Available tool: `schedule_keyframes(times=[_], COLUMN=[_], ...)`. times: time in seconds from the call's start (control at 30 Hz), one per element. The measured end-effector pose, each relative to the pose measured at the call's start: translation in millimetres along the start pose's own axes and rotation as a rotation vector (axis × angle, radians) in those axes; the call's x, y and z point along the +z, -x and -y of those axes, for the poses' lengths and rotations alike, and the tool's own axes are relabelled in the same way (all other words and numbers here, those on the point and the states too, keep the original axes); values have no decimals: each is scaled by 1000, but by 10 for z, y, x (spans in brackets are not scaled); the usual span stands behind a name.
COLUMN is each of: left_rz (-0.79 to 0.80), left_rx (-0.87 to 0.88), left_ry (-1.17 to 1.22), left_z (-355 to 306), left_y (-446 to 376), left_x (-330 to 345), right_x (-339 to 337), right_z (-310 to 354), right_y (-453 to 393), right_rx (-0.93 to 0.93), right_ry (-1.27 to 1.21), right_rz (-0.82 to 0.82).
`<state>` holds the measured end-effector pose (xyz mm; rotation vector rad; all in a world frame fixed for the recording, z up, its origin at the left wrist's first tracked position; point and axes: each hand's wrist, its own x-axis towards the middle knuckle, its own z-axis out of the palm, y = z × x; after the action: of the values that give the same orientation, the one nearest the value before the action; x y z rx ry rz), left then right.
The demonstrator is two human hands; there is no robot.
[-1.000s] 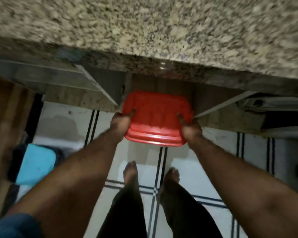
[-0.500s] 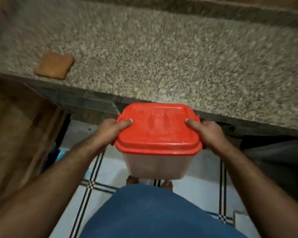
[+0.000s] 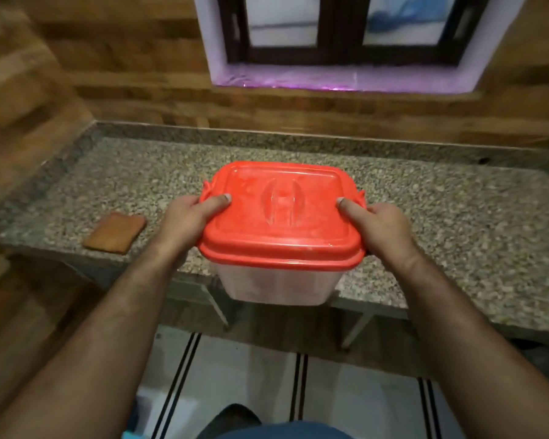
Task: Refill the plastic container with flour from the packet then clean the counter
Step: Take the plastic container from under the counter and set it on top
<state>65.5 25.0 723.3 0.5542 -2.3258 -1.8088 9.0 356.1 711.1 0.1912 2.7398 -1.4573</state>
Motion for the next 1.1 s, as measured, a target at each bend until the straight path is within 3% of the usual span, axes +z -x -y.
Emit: schedule_keyframes(times=[0.17, 0.53, 0.73, 0.83, 0.93, 1.0, 1.1], left_rz=[-23, 95, 9, -33, -30, 34, 199], left_rx=[9, -51, -30, -51, -246, -398, -544], left_ry=[-17, -72, -85, -81, 197, 426, 375], left_z=[183, 257, 342, 403, 471, 494, 546], left_y=[-557, -1520, -1673, -1691, -1663, -1617, -1550], left_x=[225, 271, 291, 276, 271, 300, 311], right_x=[156, 558, 600, 576, 583, 636, 684], right_z=[66, -4, -95, -144, -267, -396, -492], right_y=[-347, -949, -1031, -1051, -1007, -966, -922], right_rx=[-2, 13, -20, 50, 319, 384, 377], right_ry=[54, 91, 168, -21, -391, -456, -457], right_rz=[-48, -195, -226, -201, -75, 60, 190])
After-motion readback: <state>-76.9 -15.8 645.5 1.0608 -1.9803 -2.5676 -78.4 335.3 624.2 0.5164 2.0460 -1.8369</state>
